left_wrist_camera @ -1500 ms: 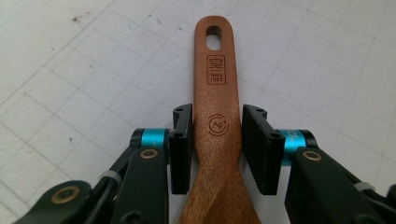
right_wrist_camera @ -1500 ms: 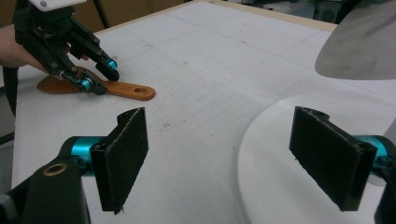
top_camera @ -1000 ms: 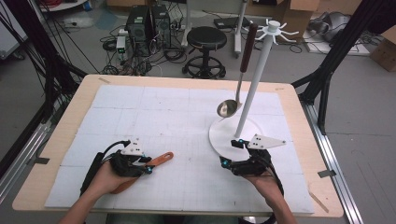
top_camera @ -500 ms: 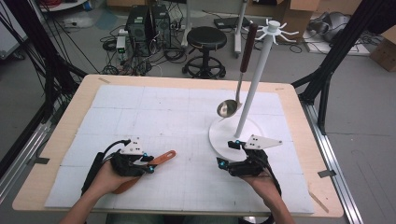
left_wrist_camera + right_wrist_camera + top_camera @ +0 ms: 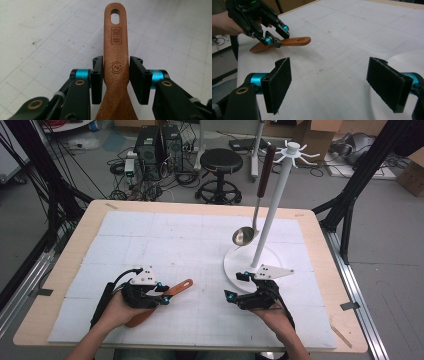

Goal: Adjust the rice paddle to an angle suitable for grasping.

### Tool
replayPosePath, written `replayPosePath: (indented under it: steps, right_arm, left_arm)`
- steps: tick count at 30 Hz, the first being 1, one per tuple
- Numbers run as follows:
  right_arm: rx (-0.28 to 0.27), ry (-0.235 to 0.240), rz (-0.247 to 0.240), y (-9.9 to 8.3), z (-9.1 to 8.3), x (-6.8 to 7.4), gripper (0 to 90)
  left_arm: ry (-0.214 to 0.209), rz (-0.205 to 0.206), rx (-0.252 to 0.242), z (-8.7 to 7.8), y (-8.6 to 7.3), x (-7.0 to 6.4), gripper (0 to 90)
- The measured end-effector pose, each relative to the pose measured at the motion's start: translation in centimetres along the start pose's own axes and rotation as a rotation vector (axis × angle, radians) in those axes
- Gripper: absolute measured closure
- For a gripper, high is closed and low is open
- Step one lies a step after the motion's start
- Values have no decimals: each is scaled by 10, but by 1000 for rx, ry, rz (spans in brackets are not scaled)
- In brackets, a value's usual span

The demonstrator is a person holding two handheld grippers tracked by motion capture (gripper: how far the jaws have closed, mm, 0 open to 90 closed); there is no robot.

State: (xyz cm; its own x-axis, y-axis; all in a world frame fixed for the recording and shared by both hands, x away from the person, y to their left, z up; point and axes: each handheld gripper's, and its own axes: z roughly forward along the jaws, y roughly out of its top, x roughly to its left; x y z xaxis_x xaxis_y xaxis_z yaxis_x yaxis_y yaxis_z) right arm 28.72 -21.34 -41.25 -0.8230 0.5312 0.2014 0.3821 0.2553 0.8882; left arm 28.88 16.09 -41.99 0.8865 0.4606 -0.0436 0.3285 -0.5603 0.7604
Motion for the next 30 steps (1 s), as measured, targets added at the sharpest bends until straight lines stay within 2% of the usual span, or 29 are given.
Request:
replayPosePath:
  steps: [13, 20, 26, 30]
  right_arm:
    - [19, 59, 7, 7, 27, 12, 193]
    - [29, 81, 16, 10, 39, 17, 193]
    - [41, 97, 31, 11, 48, 19, 195]
    - [47, 115, 35, 11, 53, 21, 230]
  left_arm:
    - [-25, 22, -33, 3, 11, -7, 650]
    - [-37, 17, -59, 5, 17, -9, 650]
    - [-50, 33, -60, 9, 25, -13, 650]
    - [-57, 40, -70, 12, 30, -15, 650]
